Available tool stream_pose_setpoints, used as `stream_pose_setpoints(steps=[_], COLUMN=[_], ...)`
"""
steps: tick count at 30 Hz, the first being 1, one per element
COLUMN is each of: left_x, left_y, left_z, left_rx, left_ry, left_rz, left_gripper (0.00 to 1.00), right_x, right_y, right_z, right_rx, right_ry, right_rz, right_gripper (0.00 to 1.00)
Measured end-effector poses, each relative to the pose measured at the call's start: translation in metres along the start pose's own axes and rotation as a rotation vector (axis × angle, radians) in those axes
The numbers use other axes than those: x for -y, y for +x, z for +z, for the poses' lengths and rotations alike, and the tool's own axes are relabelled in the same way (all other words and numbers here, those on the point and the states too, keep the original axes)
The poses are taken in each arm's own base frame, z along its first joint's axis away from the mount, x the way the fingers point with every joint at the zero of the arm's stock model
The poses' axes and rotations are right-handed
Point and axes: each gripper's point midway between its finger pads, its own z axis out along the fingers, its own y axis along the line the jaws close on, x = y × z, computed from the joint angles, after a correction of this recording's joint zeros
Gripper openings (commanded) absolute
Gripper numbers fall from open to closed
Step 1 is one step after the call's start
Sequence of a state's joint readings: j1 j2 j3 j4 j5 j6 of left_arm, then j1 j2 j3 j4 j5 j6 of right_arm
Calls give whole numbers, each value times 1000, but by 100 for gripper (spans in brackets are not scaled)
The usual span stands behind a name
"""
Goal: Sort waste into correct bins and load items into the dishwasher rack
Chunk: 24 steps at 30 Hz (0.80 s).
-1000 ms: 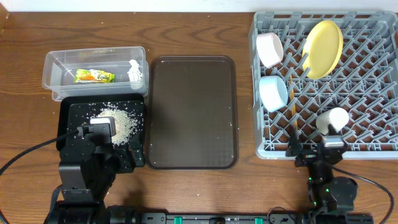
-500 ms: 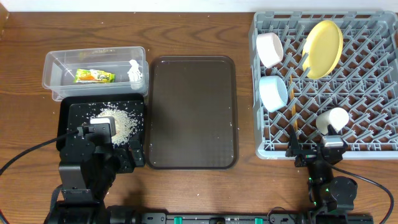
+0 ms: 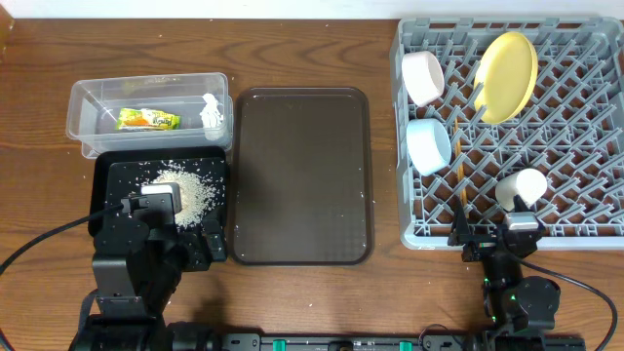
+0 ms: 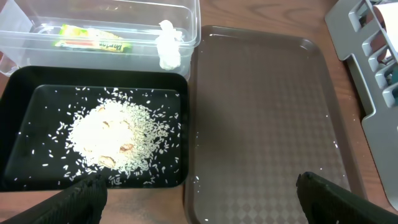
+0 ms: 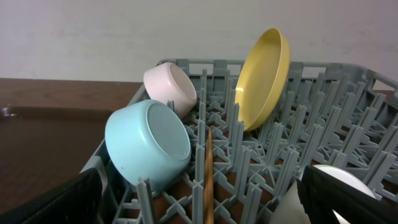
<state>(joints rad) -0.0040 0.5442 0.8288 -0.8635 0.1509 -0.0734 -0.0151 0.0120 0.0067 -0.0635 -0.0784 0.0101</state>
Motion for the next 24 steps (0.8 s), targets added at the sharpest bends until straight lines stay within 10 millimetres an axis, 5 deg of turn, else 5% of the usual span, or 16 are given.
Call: stream_pose_setpoints(steps=[14,24], left_x=[-5,-11], left_y=[6,24], left_z=[2,41], left_rx=[-7,228], left_ry=[-22,9], left_rz=[0,22], left_gripper=[100,100], right_x=[0,0], right_y=[0,0], right_z=[0,0], right_rx=[0,-1], right_ry=[0,0], right_rz=[0,0], right_gripper=[99,99])
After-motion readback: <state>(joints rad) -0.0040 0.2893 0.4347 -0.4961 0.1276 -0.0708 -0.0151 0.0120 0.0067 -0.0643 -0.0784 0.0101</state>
